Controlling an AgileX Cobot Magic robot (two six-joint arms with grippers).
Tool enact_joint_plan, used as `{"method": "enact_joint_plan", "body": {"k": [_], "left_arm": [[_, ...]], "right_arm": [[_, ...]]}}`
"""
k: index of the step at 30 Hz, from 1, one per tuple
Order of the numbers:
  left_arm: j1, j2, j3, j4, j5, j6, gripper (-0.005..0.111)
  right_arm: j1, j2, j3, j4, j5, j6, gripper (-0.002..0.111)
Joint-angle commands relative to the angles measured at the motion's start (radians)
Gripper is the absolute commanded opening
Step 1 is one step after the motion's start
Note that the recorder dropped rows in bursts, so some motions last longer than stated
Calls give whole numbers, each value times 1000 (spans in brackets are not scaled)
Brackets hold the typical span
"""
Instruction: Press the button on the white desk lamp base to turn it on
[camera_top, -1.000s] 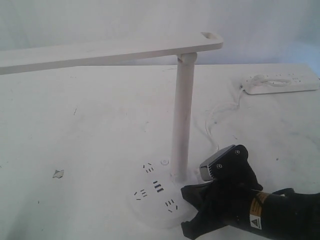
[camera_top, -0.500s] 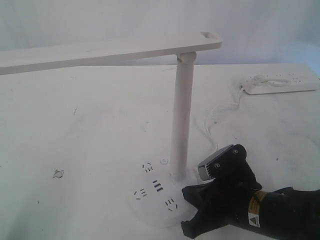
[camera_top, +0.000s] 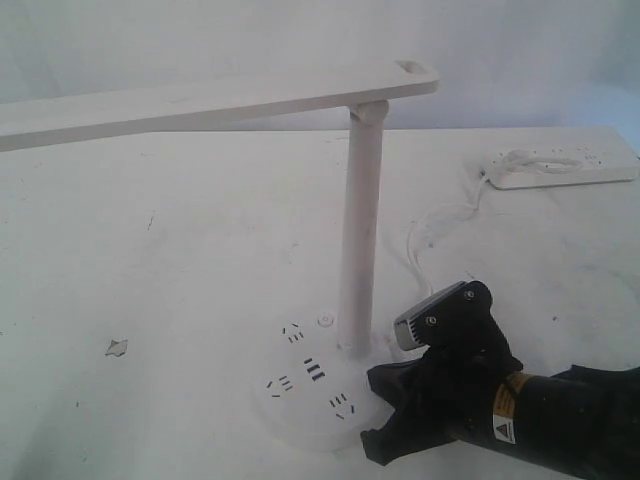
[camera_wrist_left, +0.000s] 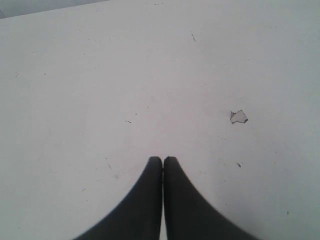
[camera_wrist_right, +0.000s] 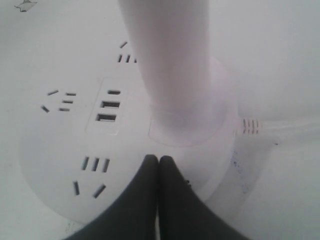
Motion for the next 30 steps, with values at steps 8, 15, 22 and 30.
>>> {"method": "enact_joint_plan", "body": {"k": [8,15,22,30], "left_arm": [[0,-3,2,-2,2,0,0],[0,-3,2,-2,2,0,0],[0,-3,2,-2,2,0,0],[0,-3,2,-2,2,0,0]], "right_arm": [[1,8,0,-41,-146,-7,0],[1,8,-20,-41,-106,-25,0],[1,8,-15,-21,-213,-103,0],[1,8,144,265,-574,-238,0]]}}
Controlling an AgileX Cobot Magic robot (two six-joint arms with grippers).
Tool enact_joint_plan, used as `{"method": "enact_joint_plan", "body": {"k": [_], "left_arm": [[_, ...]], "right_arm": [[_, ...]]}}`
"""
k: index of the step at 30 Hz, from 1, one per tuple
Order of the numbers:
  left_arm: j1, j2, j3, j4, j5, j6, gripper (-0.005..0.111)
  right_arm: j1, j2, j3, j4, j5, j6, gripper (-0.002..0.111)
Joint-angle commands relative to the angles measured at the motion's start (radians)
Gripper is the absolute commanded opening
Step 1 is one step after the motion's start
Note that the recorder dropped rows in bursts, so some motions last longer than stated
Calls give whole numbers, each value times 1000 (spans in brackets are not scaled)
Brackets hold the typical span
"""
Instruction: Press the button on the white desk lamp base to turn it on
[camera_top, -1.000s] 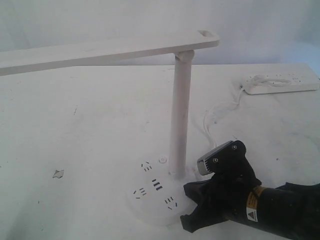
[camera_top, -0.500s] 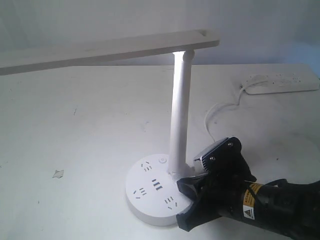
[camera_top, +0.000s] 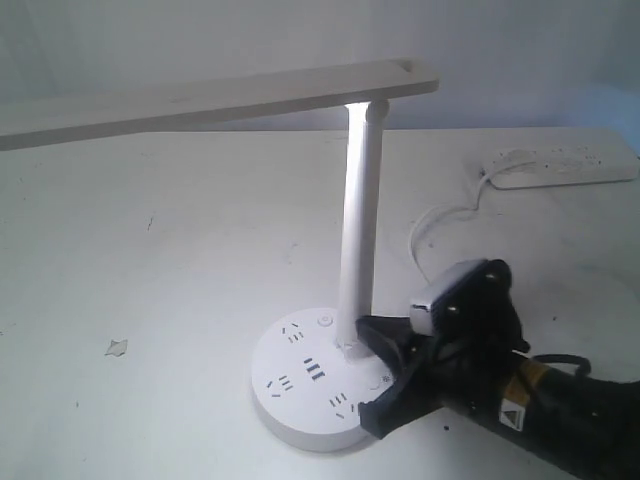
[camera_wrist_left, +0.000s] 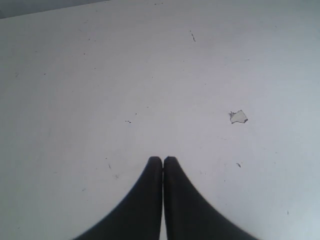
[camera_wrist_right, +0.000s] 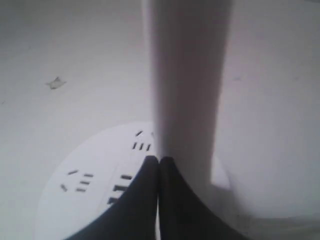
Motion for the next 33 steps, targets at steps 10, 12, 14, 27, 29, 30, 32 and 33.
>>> {"method": "enact_joint_plan", "body": {"k": [10,12,14,27,29,30,32,33], "left_arm": [[0,-3,2,-2,2,0,0],[0,-3,2,-2,2,0,0],[0,-3,2,-2,2,0,0],[0,-3,2,-2,2,0,0],[0,-3,2,-2,2,0,0],[0,-3,2,-2,2,0,0],[0,-3,2,-2,2,0,0],[0,-3,2,-2,2,0,0]], "right_arm": [[1,-217,273,288,-232,-89,0],[1,-290,273,269,-232,-58,0],[1,-373,273,230,-232,-21,0],[1,-1059,273,154,-3,-41,0],[1,-1174,273,154,105,-45,0],[1,-1264,273,154,185,-49,0],[1,-1404,273,154,305,-69,0],[1,-1484,273,154,384,-77,0]]}}
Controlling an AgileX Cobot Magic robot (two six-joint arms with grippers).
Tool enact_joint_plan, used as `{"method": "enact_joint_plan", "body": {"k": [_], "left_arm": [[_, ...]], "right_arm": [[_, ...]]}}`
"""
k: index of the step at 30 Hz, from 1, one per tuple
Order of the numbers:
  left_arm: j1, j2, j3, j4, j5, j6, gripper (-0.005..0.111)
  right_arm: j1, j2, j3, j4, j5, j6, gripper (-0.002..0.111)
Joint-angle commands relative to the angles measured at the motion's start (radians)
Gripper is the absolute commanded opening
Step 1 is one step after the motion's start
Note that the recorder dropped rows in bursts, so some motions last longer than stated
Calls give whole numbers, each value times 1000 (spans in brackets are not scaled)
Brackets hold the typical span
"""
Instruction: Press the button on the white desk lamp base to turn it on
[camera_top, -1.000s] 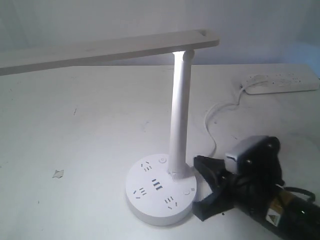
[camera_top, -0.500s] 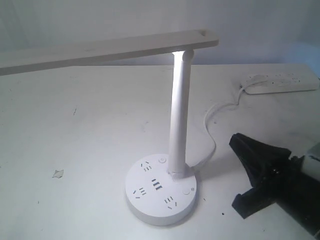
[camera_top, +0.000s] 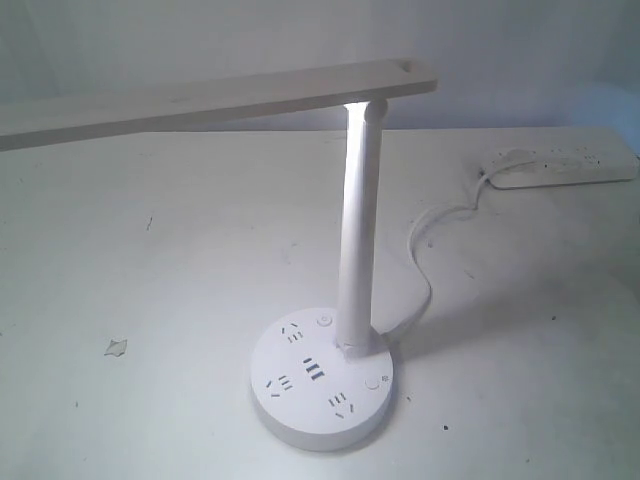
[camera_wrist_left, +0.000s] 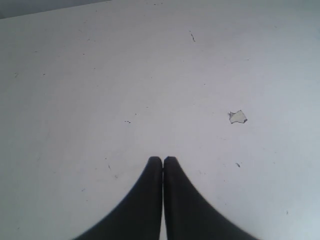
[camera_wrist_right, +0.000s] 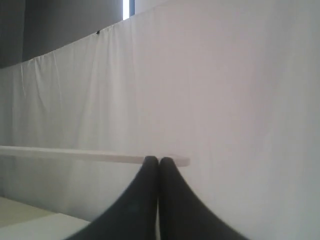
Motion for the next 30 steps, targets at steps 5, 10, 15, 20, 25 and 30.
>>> {"method": "enact_joint_plan", "body": {"k": [5,10,15,20,25,30], "left_arm": [[0,-3,2,1,10,0,0],[1,-3,2,1,1,0,0],[1,-3,2,1,1,0,0],[1,-3,2,1,1,0,0],[1,-3,2,1,1,0,0],[1,-3,2,1,1,0,0]], "right_arm": [[-2,-433,4,14,503,-91,0],[-3,-416,4,13,633,-101,0],[-3,-423,4,13,939,15,0],[-3,-423,4,184,1028,421,0],[-3,-423,4,184,1028,462,0],[18,-428,4,184,1028,462,0]]}}
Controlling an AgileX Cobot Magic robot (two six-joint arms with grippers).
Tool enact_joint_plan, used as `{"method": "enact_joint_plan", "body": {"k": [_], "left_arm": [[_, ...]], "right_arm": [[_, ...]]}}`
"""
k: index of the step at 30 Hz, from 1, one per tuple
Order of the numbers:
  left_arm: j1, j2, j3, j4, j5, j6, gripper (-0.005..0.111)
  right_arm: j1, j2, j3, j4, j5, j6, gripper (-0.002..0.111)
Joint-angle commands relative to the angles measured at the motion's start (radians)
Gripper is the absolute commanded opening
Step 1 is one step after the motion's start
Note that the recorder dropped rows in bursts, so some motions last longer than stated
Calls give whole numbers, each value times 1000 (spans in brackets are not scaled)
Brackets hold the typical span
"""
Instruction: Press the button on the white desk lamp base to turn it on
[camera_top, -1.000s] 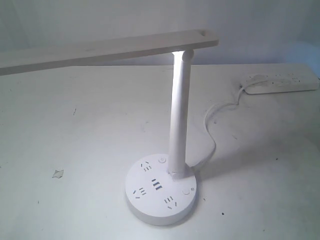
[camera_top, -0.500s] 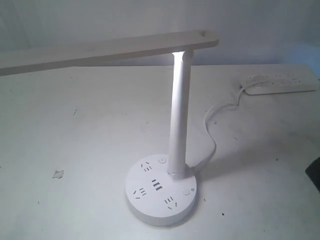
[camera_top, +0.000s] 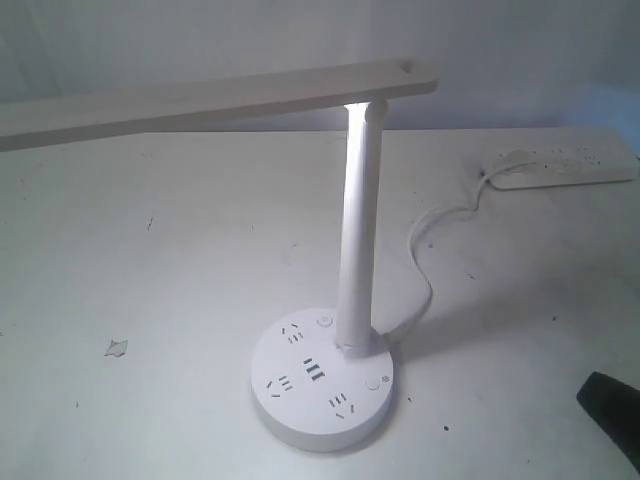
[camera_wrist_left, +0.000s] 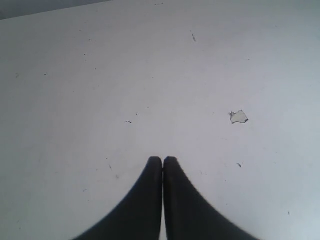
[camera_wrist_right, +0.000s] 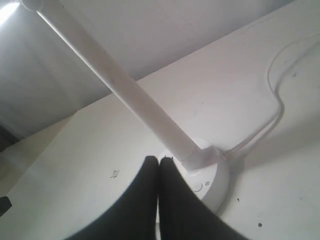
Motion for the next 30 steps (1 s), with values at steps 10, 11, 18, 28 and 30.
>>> {"method": "enact_joint_plan", "body": {"k": [10,11,18,28,30], "left_arm": [[1,-3,2,-3,-1,0,0],[1,-3,2,-3,-1,0,0],[1,-3,2,-3,-1,0,0],[1,-3,2,-3,-1,0,0],[1,-3,2,-3,-1,0,0]], "right_arm": [[-286,-11,2,-2,-7,5,0],[-365,-11,2,-2,-7,5,0],[-637,-11,2,-2,-7,5,0],[-644,-11,2,-2,-7,5,0],[-644,-11,2,-2,-15,10,0]]}}
